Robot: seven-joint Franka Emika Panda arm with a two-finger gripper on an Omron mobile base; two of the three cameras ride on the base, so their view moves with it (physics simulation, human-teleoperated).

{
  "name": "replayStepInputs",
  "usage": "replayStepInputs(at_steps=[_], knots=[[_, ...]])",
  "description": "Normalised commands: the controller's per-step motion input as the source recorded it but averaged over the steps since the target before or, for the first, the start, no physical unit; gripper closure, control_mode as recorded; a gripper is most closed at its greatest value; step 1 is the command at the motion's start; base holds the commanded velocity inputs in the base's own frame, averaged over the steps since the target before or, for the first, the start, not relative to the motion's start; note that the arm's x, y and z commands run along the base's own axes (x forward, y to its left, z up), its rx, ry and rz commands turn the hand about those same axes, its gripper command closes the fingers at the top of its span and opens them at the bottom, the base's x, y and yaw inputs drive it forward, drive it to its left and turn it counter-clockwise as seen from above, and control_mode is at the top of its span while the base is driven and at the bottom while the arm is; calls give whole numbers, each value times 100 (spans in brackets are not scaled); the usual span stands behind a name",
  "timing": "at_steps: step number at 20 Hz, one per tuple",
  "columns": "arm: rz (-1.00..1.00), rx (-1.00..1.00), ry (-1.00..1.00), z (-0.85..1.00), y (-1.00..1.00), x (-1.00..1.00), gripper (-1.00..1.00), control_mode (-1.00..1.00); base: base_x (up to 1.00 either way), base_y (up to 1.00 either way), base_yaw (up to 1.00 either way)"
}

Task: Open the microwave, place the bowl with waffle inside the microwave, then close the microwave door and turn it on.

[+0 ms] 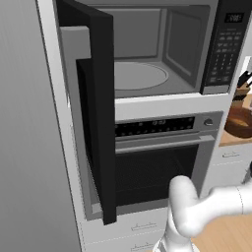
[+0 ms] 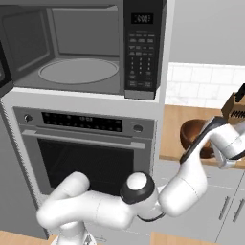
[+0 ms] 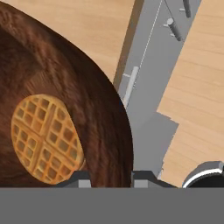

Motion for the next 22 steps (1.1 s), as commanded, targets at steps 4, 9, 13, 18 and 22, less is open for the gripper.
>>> replayStepInputs(at_steps=[4, 9, 13, 18, 22], knots=[[-2, -3, -11, 41, 31, -100, 100, -100, 0, 0, 0], [-7, -3, -6, 53, 46, -100, 100, -100, 0, 0, 0], [-13, -5, 0, 62, 63, -100, 100, -100, 0, 0, 0], [-16, -8, 0, 60, 77, -87, 100, -100, 0, 0, 0], [-13, -10, -2, 73, 76, -61, 100, -100, 0, 0, 0]])
